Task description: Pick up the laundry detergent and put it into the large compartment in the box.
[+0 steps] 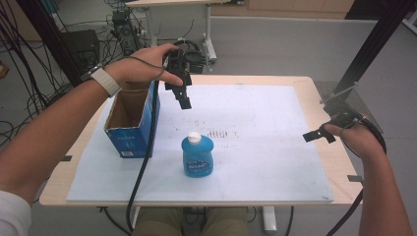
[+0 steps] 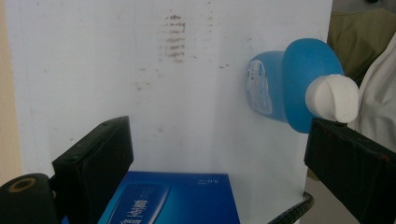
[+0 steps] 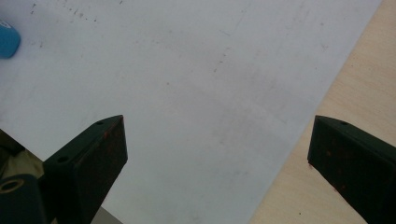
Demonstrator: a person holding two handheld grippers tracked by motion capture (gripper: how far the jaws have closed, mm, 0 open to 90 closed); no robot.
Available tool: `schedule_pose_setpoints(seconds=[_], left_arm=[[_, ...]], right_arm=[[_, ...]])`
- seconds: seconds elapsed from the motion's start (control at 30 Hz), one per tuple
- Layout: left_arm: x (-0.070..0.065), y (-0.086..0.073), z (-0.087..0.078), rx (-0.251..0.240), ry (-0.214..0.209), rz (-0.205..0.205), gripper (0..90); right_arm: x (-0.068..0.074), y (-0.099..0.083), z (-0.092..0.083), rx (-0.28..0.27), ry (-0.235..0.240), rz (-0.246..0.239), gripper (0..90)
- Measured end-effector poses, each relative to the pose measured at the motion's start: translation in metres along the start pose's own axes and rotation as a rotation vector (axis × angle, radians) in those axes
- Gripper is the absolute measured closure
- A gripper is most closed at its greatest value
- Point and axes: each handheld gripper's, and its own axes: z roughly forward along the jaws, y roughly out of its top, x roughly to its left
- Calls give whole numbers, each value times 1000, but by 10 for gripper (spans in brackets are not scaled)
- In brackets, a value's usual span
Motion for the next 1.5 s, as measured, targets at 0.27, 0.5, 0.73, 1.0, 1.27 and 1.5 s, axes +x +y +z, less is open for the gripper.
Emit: schedule_pose_setpoints(seconds=[0.27, 0.5, 0.73, 1.0, 1.27, 1.5], left_arm=[[-2, -2, -3, 0, 5, -10, 84], [-4, -3, -4, 0, 7, -7, 84], [-5, -4, -6, -1, 4, -10, 83], [-6, -7, -6, -9, 5, -20, 83], [-9, -9, -5, -13, 5, -29, 83], [-9, -10, -4, -10, 2, -30, 83]], right_arm=[[2, 0, -2, -6, -1, -4, 46], [1, -1, 0, -1, -2, 1, 46], [2, -2, 0, -2, -1, 4, 46], [2, -1, 1, 0, 0, 3, 46], [2, -2, 1, 0, 1, -1, 47], [2, -3, 2, 3, 6, 1, 49]])
